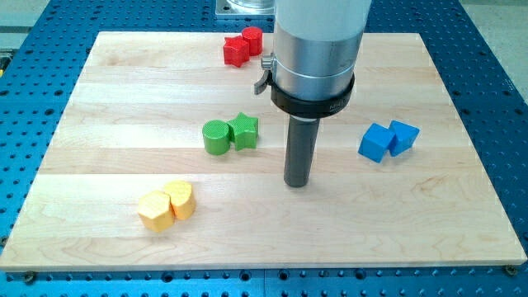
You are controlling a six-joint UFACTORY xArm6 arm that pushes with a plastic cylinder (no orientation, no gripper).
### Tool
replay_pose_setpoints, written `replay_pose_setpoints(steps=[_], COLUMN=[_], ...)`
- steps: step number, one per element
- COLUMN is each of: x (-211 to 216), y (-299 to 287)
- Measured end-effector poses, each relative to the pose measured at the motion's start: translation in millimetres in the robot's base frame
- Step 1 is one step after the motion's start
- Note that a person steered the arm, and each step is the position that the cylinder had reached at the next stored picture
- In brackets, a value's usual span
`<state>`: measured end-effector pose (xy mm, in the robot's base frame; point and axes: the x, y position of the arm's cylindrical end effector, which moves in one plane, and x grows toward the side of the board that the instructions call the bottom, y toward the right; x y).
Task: Point your arm at the right side of the green star
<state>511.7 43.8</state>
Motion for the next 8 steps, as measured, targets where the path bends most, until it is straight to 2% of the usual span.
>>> replay_pose_setpoints(steps=[4,8], x=[-15,-38], y=[-40,-22])
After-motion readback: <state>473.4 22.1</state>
